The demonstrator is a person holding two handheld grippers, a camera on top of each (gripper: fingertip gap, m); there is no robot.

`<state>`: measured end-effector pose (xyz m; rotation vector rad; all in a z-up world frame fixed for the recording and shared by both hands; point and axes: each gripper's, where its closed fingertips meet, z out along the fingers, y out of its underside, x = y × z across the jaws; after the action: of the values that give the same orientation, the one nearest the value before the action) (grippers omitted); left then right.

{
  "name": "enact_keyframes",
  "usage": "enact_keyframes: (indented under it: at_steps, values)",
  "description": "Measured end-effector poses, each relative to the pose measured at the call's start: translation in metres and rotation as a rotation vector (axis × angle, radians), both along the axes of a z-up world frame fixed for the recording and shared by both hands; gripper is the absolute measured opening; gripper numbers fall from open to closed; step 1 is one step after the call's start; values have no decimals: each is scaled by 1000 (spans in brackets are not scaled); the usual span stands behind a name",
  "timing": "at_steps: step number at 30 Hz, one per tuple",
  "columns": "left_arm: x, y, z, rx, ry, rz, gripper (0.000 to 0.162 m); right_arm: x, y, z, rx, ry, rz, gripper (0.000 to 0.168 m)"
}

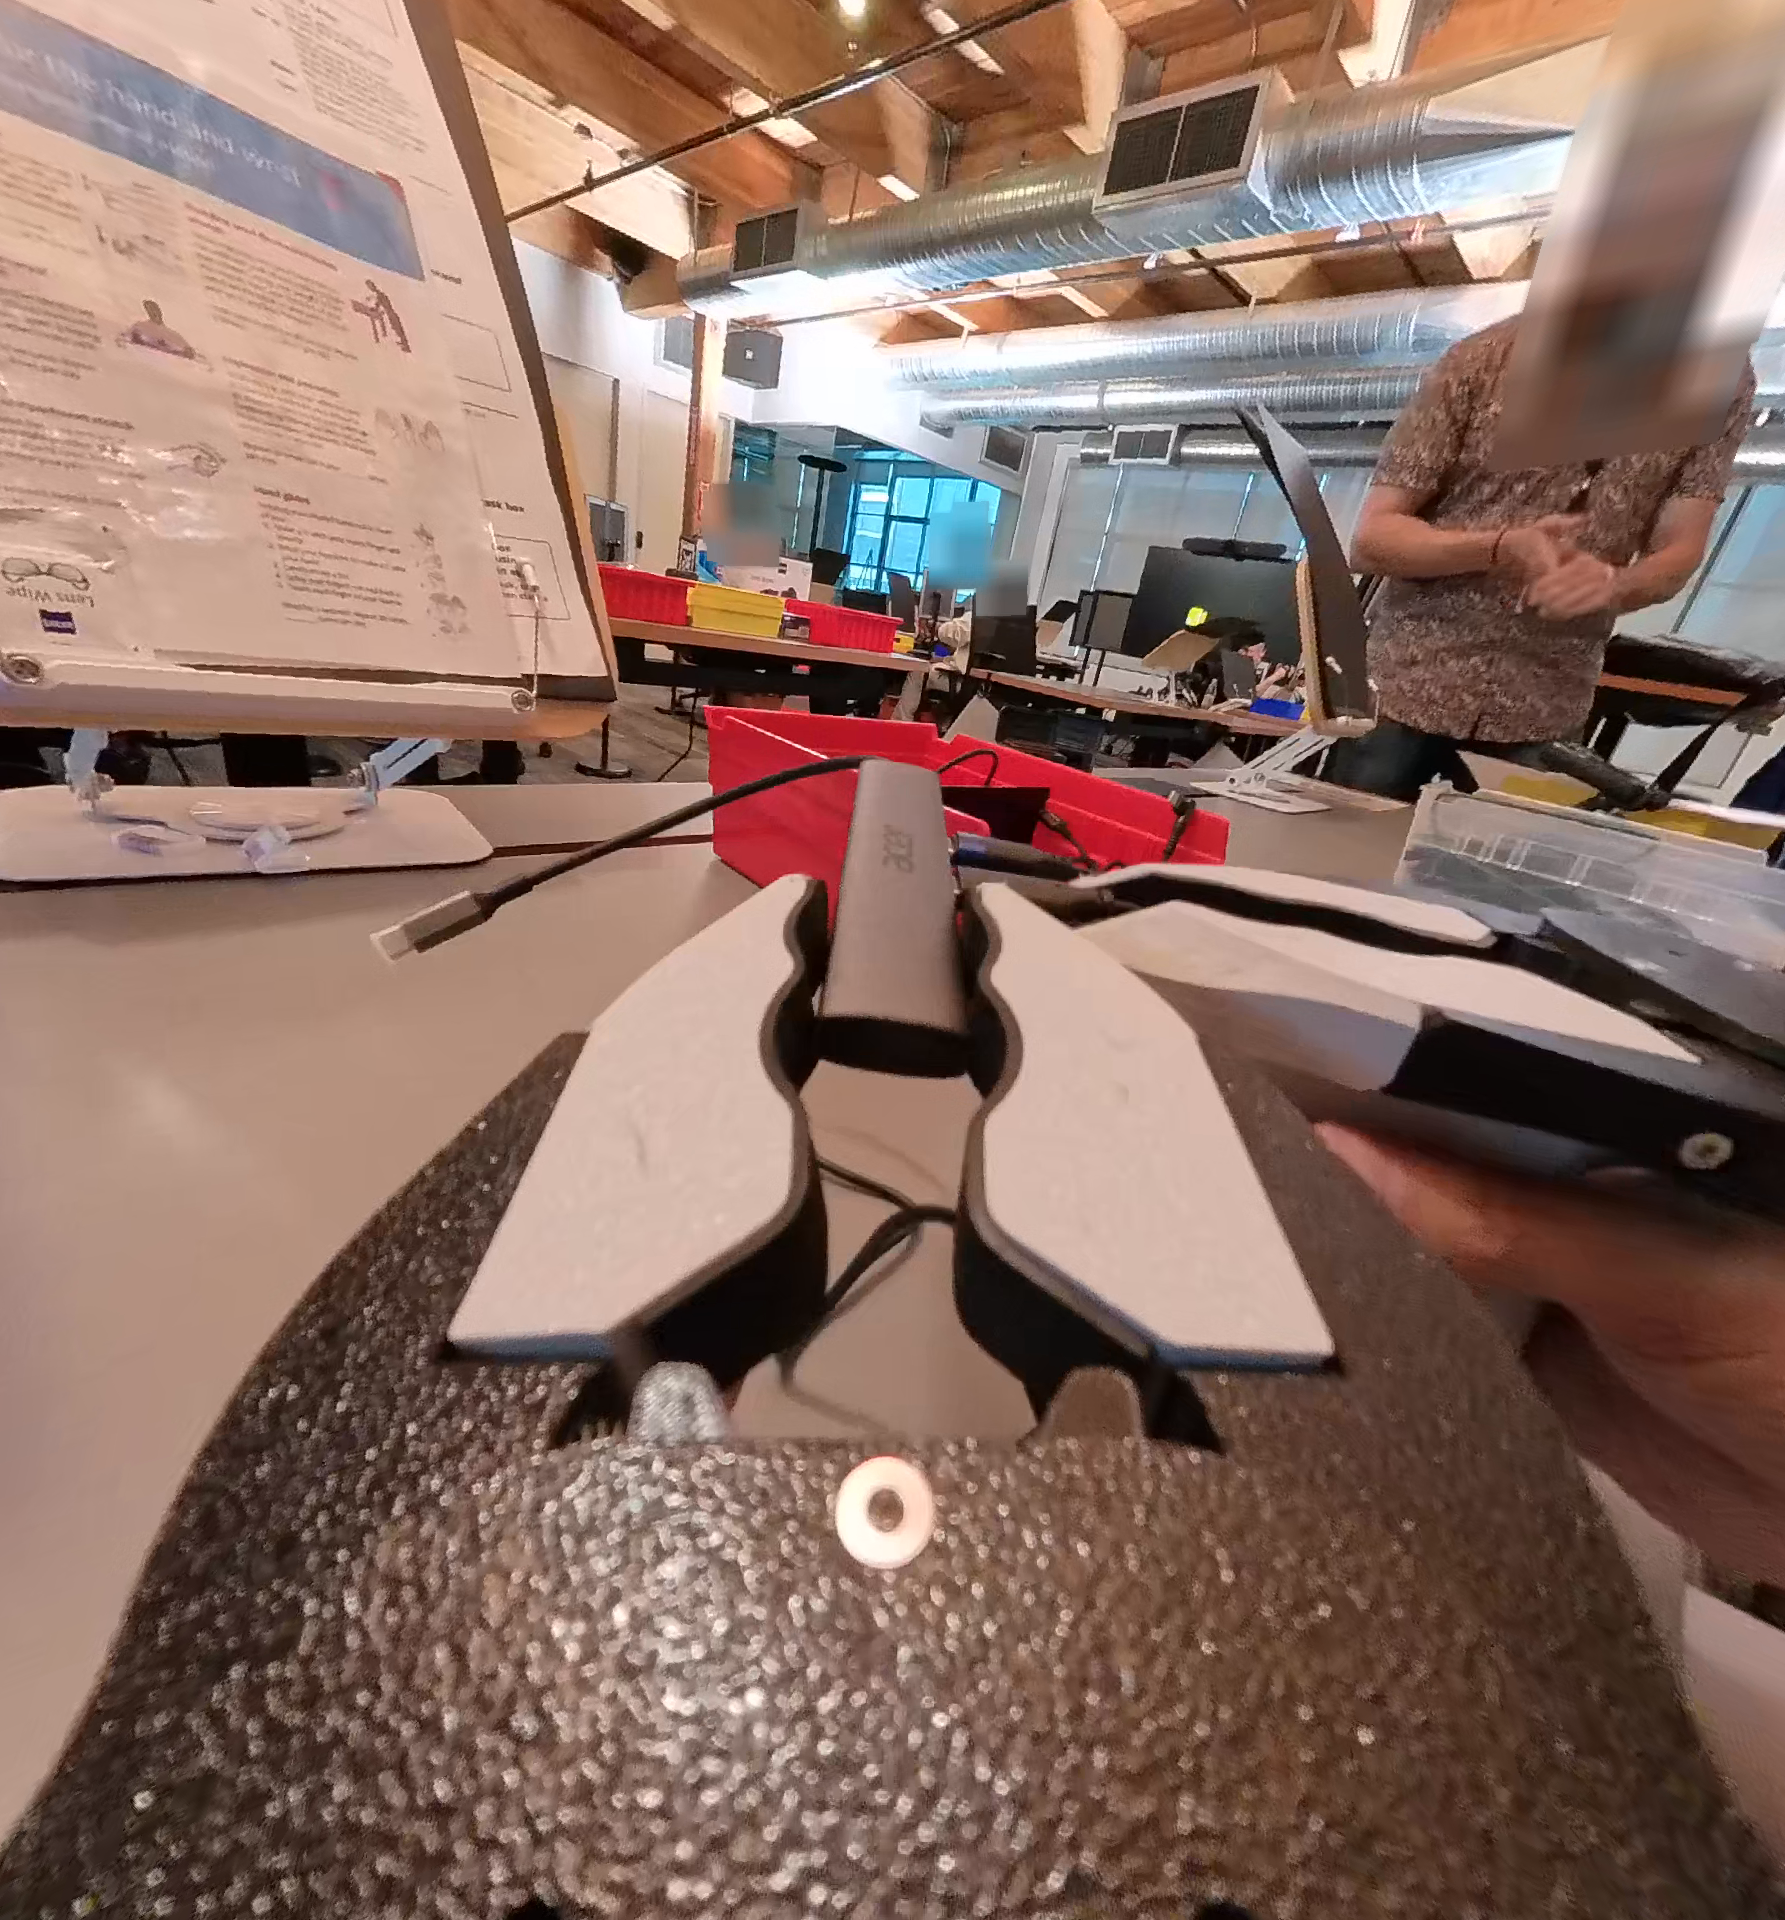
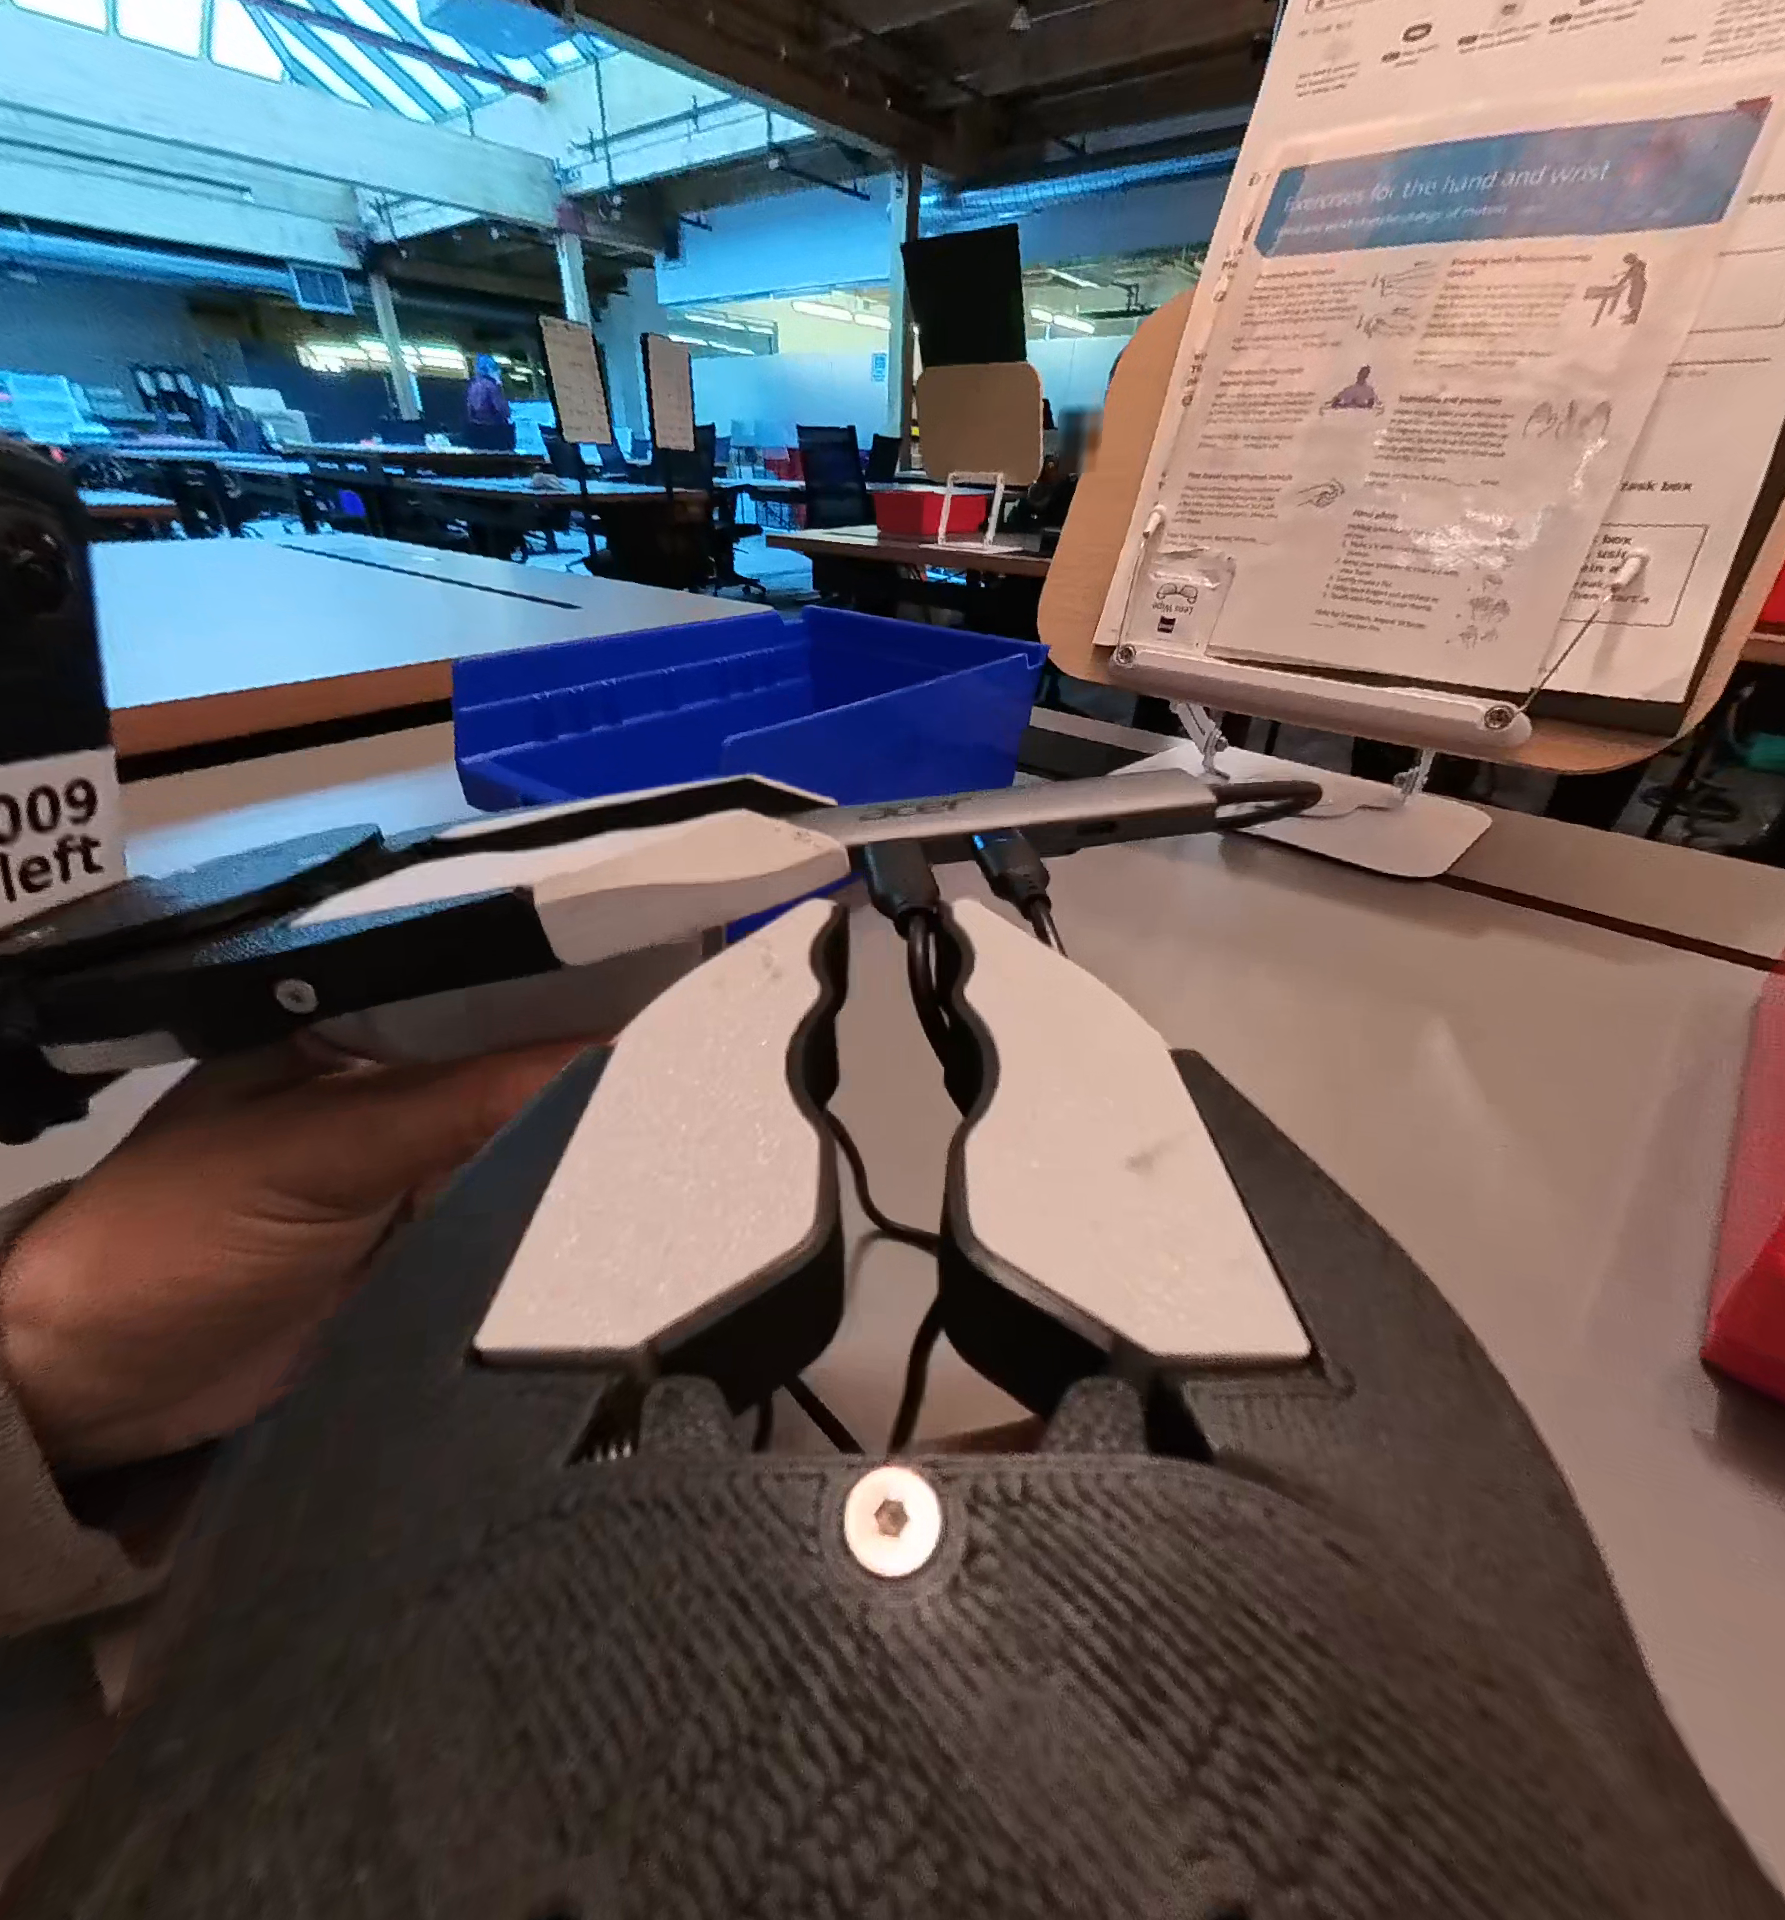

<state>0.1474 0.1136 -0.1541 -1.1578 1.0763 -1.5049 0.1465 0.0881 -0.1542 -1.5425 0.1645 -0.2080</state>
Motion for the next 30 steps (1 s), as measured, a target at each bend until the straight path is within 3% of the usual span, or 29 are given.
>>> enact_keyframes:
  at_steps: [18, 25, 30]
  values:
    - [2, 4, -5, -23, 15, -10, 25, 1, 4, 0, 74, -17, 18, 16]
    - [2, 4, -5, -16, 11, -10, 24, 3, 4, 4, 68, -66, -21, 26]
    - [2, 2, -5, -11, 10, -15, 25, 4, 4, -3, 51, -43, -3, 13]
